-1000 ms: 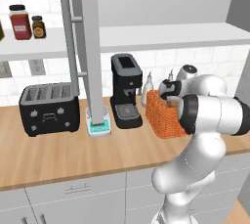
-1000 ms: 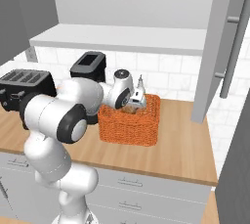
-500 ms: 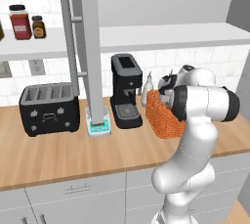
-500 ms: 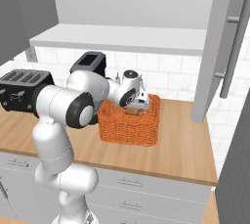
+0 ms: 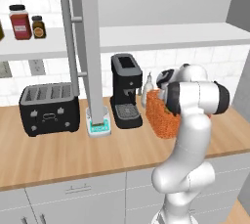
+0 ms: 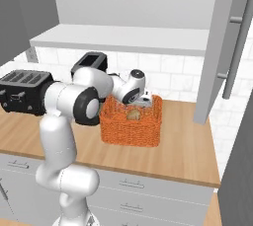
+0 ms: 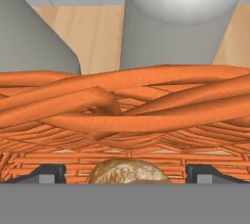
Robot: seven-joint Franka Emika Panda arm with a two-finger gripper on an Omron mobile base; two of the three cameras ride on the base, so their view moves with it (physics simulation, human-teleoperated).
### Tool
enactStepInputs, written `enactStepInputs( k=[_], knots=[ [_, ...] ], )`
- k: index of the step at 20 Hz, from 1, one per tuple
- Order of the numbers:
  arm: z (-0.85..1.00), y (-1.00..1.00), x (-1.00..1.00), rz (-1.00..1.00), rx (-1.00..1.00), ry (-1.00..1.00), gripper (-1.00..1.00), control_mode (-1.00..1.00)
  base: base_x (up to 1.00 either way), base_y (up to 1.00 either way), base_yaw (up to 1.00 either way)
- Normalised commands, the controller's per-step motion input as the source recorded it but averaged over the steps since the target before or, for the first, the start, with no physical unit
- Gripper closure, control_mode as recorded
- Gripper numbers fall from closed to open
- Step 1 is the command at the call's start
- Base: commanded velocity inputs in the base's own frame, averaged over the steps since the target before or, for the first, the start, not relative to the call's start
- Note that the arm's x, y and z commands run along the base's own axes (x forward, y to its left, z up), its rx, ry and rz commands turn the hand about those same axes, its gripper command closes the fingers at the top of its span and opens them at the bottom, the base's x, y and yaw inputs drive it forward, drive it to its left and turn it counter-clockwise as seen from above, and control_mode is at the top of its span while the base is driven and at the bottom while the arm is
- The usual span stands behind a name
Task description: Open the cabinet, pick up the bread from the cabinet and place it in the basket. Then move the basket to the dining counter.
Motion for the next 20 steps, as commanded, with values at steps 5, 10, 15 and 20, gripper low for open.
enactStepInputs(
  k=[5, 10, 15, 20],
  knots=[
    [0.0, 0.0, 0.49, 0.04, 0.08, -0.06, -1.0, -1.0, 0.0, 0.0, 0.0],
    [0.01, -0.04, -0.12, 0.01, 0.04, -0.01, -1.0, -1.0, 0.0, 0.0, 0.0],
    [0.05, 0.0, -0.64, 0.0, 0.0, 0.0, -1.0, -1.0, 0.0, 0.0, 0.0],
    [0.3, 0.11, -0.52, 0.0, 0.0, 0.0, -1.0, -1.0, 0.0, 0.0, 0.0]
  ],
)
